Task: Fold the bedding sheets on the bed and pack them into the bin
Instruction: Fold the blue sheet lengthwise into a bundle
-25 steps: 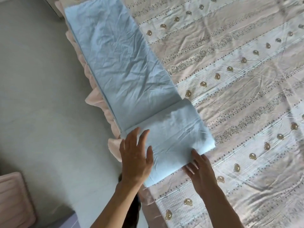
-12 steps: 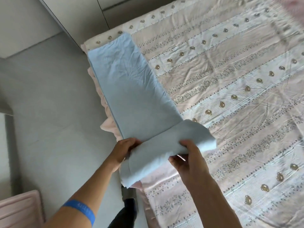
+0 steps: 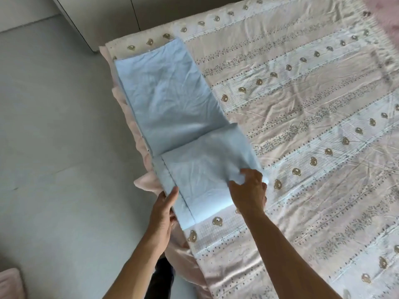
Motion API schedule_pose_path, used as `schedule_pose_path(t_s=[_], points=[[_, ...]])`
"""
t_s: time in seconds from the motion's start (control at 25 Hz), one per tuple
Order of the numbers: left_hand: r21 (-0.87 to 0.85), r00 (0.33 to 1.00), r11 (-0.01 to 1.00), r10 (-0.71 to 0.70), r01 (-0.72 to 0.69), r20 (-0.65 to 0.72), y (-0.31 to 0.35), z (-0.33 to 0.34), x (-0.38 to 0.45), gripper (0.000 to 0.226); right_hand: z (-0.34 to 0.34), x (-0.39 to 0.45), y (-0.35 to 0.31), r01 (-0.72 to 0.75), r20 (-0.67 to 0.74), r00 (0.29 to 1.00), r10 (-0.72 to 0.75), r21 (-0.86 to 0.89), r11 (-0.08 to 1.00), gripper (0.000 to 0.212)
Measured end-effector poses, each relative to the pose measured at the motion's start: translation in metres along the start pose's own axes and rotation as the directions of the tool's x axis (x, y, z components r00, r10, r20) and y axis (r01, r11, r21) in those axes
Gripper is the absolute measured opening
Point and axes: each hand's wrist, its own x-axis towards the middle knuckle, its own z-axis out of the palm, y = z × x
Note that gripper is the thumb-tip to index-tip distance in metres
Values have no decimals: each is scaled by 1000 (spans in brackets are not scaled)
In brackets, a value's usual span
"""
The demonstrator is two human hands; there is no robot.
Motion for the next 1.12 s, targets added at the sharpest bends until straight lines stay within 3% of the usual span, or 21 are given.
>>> schedule_pose_path(t_s=[0.12, 0.24, 0.32, 0.4, 0.44, 0.52, 0.56, 0.6, 0.64, 0.68, 0.72, 0.76, 0.84, 0.92, 1.04, 1.08, 1.12], points=[[44, 988, 998, 58, -52, -144, 16, 8, 26, 42, 11, 7, 2, 39, -114, 991, -64, -209, 977, 45], [2, 988, 999, 37, -37, -150, 13, 7, 35, 47, 4, 48, -15, 216, -248, 933, -262, -195, 957, 56], [55, 989, 997, 55, -48, -138, 3, 9, 36, 48, -6, 87, -14, 204, -170, 960, -222, -117, 972, 58], [213, 966, 974, 124, -74, -229, -3, 11, 37, 38, -7, 106, -7, 144, 22, 990, -143, -58, 988, 53], [254, 947, 964, 148, -74, -286, -1, 13, 38, 31, -7, 108, -7, 140, 46, 990, -136, -71, 988, 50], [460, 900, 886, 239, -49, -364, 11, 26, 30, 33, -9, 94, -6, 203, -69, 972, -225, -243, 949, 46], [621, 846, 779, 386, -85, -368, 16, 25, 24, 42, -7, 83, -1, 288, -130, 927, -351, -352, 891, 47], [800, 787, 579, 563, -158, -252, 19, 23, 19, 53, -6, 68, 3, 415, -138, 852, -505, -412, 811, 52], [909, 737, 322, 675, -265, -25, 22, 20, 15, 60, -6, 55, 11, 560, -79, 761, -644, -422, 713, 59], [932, 712, 57, 662, -359, 234, 20, 14, 17, 62, -6, 45, 22, 694, 30, 655, -755, -417, 586, 68], [893, 709, -132, 564, -429, 424, 17, 6, 25, 61, -5, 36, 35, 789, 154, 553, -819, -414, 454, 78], [854, 730, -210, 446, -477, 518, 14, -4, 35, 57, -4, 29, 48, 835, 268, 485, -832, -423, 351, 87], [848, 792, -142, 305, -511, 528, 9, -20, 52, 53, -1, 32, 71, 845, 388, 452, -803, -475, 246, 98], [858, 814, -71, 285, -509, 507, 11, -21, 58, 52, 0, 44, 68, 812, 372, 473, -799, -536, 231, 95], [859, 807, -86, 308, -504, 504, 24, -23, 58, 58, -1, 56, 51, 826, 307, 414, -857, -522, 212, 68], [858, 806, -44, 323, -511, 496, 32, -26, 59, 63, -7, 54, 39, 844, 284, 387, -877, -493, 213, 56], [860, 834, 76, 299, -505, 464, 47, -26, 55, 69, -16, 51, 27, 861, 258, 366, -894, -459, 220, 48]])
